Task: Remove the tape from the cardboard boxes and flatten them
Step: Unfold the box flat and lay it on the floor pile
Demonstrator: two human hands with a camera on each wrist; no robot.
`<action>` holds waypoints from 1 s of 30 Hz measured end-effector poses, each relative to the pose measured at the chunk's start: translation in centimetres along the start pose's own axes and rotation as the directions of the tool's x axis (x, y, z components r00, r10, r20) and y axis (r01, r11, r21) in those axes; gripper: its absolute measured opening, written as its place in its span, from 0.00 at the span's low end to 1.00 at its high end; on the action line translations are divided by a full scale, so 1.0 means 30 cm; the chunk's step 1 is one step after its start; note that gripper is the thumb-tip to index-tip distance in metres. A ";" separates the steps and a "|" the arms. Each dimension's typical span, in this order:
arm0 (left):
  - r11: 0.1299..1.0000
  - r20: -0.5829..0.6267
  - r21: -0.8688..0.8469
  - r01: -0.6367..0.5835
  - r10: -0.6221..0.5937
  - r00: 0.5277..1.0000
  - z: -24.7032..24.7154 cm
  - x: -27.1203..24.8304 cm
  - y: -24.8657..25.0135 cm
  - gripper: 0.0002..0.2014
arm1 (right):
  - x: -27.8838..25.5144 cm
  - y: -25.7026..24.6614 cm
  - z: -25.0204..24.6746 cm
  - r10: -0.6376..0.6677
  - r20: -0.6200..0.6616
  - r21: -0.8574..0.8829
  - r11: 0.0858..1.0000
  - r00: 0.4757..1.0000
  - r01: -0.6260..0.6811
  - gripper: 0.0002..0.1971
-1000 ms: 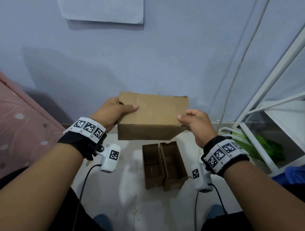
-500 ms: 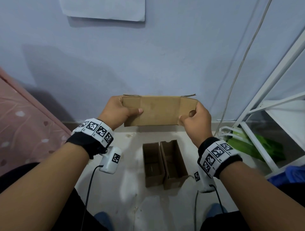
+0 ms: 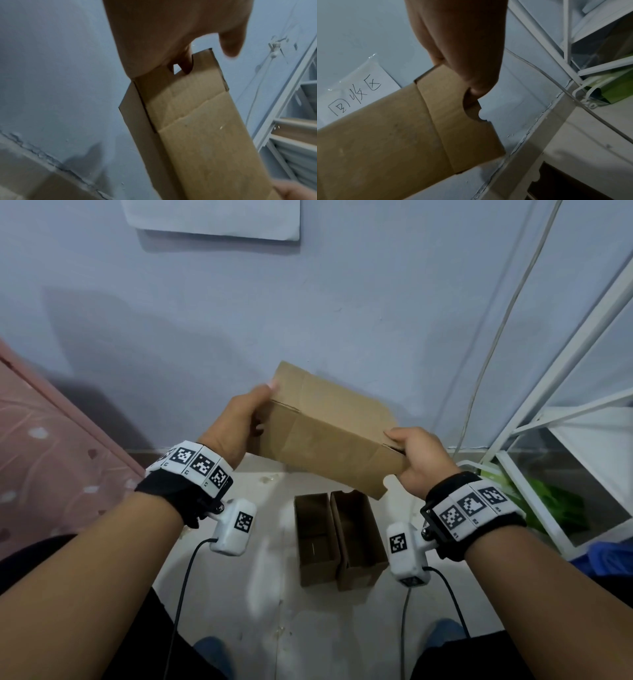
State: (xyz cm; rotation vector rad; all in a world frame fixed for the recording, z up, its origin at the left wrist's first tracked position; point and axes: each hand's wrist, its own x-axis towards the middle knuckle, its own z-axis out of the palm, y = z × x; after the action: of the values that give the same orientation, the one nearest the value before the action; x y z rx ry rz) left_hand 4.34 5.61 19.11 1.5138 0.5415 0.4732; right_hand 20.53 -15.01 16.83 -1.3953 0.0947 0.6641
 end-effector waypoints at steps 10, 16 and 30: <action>0.989 -0.004 0.144 0.037 -0.037 0.999 -0.027 0.006 -0.012 0.11 | -0.022 -0.004 -0.004 -0.184 0.094 -0.261 0.944 0.978 0.203 0.23; 0.991 0.050 0.135 0.013 -0.020 0.999 -0.001 -0.042 0.017 0.17 | -0.053 0.007 0.014 -0.351 0.208 -0.171 0.906 0.913 0.387 0.17; 0.994 -0.083 0.068 -0.081 0.086 0.993 -0.042 0.023 0.016 0.16 | -0.042 0.004 0.012 -0.426 0.127 -0.111 0.891 0.896 0.440 0.11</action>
State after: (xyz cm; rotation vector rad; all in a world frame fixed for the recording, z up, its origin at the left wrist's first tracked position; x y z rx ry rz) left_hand 4.16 7.03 19.57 1.5877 0.5659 0.5926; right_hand 19.33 -15.14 17.35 -1.4492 -0.3429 0.3673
